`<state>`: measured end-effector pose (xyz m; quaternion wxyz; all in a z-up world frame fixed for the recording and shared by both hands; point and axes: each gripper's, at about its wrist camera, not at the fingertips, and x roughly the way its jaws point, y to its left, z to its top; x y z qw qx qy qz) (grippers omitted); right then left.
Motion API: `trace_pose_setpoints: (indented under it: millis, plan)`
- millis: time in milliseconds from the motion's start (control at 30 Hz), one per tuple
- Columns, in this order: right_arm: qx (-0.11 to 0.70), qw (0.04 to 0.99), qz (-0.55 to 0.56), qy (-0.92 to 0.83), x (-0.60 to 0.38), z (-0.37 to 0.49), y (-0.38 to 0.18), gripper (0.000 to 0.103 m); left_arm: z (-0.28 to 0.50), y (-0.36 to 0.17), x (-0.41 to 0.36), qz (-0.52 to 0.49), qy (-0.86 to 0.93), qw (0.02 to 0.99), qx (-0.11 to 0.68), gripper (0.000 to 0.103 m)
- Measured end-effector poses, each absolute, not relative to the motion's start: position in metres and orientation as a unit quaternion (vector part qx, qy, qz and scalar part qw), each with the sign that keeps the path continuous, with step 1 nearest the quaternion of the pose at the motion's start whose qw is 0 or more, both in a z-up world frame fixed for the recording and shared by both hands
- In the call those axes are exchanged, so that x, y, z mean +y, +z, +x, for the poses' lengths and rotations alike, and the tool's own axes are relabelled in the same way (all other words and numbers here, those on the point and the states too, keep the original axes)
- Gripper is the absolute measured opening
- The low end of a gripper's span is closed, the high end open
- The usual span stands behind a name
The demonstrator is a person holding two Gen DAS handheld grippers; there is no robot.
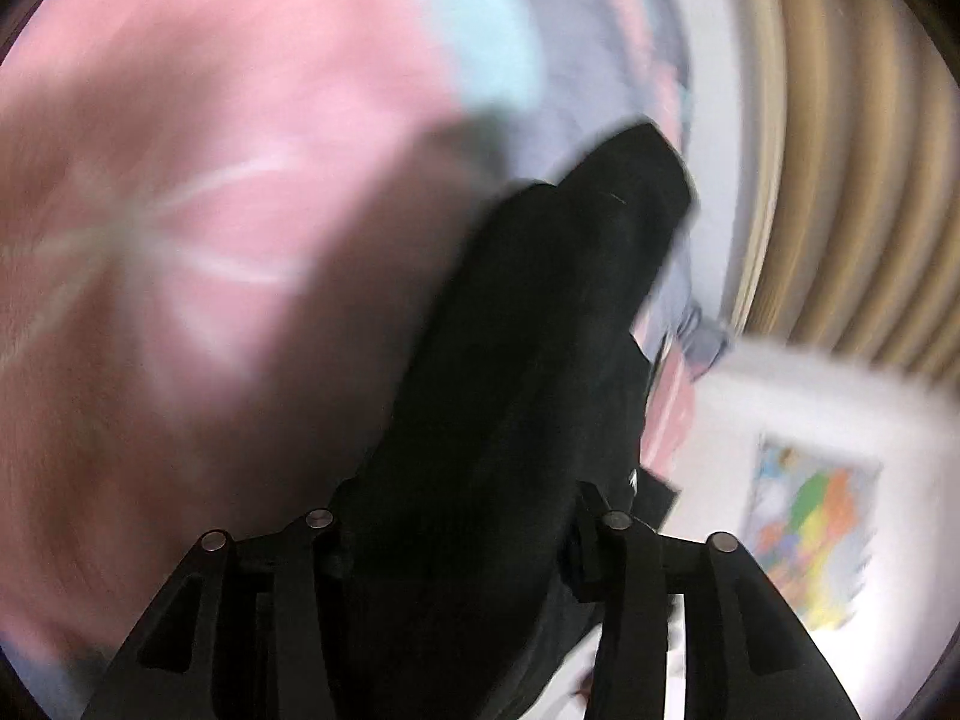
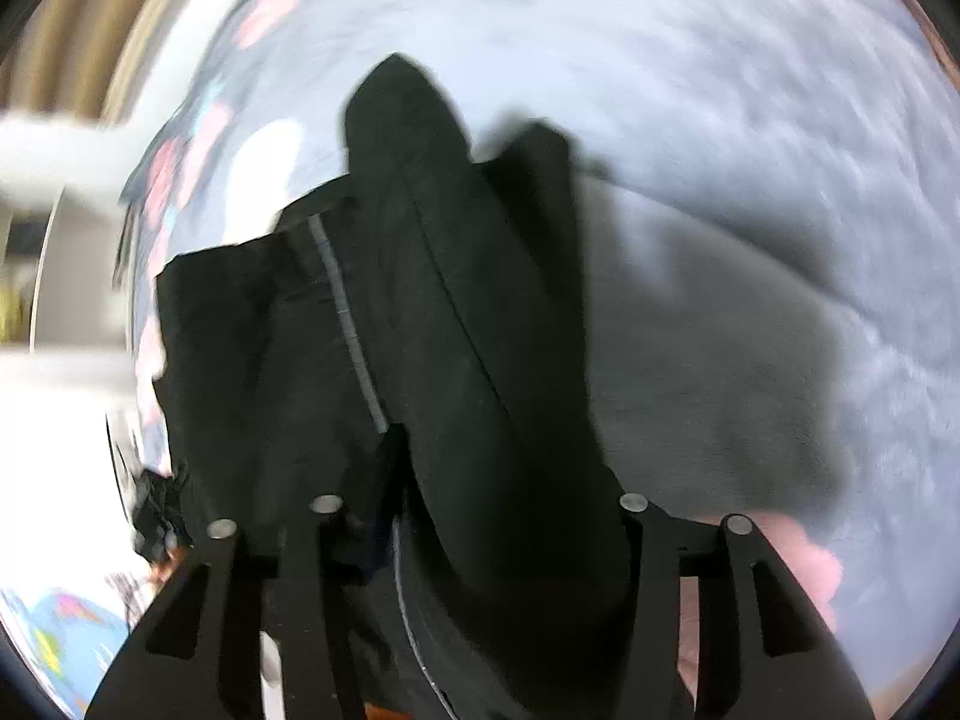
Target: Fold large clothes
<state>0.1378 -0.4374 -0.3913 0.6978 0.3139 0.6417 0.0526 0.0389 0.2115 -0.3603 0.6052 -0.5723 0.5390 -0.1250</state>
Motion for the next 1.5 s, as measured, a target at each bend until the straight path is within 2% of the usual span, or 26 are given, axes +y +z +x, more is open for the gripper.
trace_pose_setpoints:
  millis: [67, 133, 167, 300, 400, 467, 567, 667, 733, 800, 900, 1000, 1100, 1367, 1500]
  plan:
    - [0.642, 0.686, 0.34, 0.039, -0.452, 0.135, -0.397, 0.058, 0.037, -0.365, 0.22, -0.582, -0.134, 0.593, 0.54, 0.048]
    - [0.641, 0.681, 0.352, 0.037, -0.469, 0.129, -0.395, 0.058, 0.034, -0.347, 0.232, -0.551, -0.138, 0.614, 0.548, 0.048]
    - [0.64, 0.689, 0.34, 0.03, -0.474, 0.125, -0.384, 0.062, 0.032, -0.333, 0.24, -0.53, -0.134, 0.632, 0.549, 0.048]
    - [0.624, 0.753, 0.208, -0.003, -0.456, 0.107, -0.322, 0.063, 0.022, -0.248, 0.256, -0.402, -0.117, 0.73, 0.54, 0.047]
    - [0.591, 0.793, 0.145, 0.031, -0.415, 0.091, -0.28, 0.067, 0.02, -0.179, 0.232, -0.286, -0.125, 0.788, 0.53, 0.047]
    - [0.572, 0.807, 0.129, 0.065, -0.381, 0.076, -0.271, 0.067, 0.021, -0.162, 0.205, -0.245, -0.146, 0.803, 0.524, 0.053]
    - [0.566, 0.814, 0.088, 0.098, -0.323, 0.074, -0.283, 0.067, 0.037, -0.167, 0.138, -0.202, -0.174, 0.801, 0.536, 0.055]
    - [0.58, 0.809, 0.037, 0.086, -0.267, 0.092, -0.32, 0.054, 0.048, -0.189, 0.089, -0.156, -0.179, 0.788, 0.569, 0.055]
    - [0.595, 0.8, 0.007, 0.068, -0.253, 0.097, -0.351, 0.053, 0.043, -0.215, 0.062, -0.123, -0.167, 0.775, 0.597, 0.055]
    - [0.6, 0.797, 0.003, 0.069, -0.254, 0.097, -0.37, 0.059, 0.039, -0.245, 0.051, -0.099, -0.132, 0.773, 0.613, 0.055]
    - [0.609, 0.791, 0.018, 0.061, -0.259, 0.101, -0.374, 0.059, 0.046, -0.257, 0.051, -0.104, -0.114, 0.778, 0.61, 0.055]
    - [0.627, 0.776, 0.033, 0.06, -0.264, 0.104, -0.363, 0.06, 0.054, -0.241, 0.049, -0.08, -0.102, 0.772, 0.623, 0.056]
    - [0.633, 0.77, 0.031, 0.074, -0.266, 0.1, -0.342, 0.061, 0.049, -0.199, 0.035, -0.006, -0.095, 0.808, 0.581, 0.056]
    - [0.564, 0.824, 0.006, 0.051, -0.281, 0.075, -0.238, 0.074, 0.04, -0.116, 0.031, 0.007, -0.086, 0.834, 0.545, 0.056]
    - [0.539, 0.841, -0.009, 0.038, -0.262, 0.079, -0.201, 0.074, 0.038, -0.075, 0.024, 0.032, -0.053, 0.854, 0.517, 0.056]
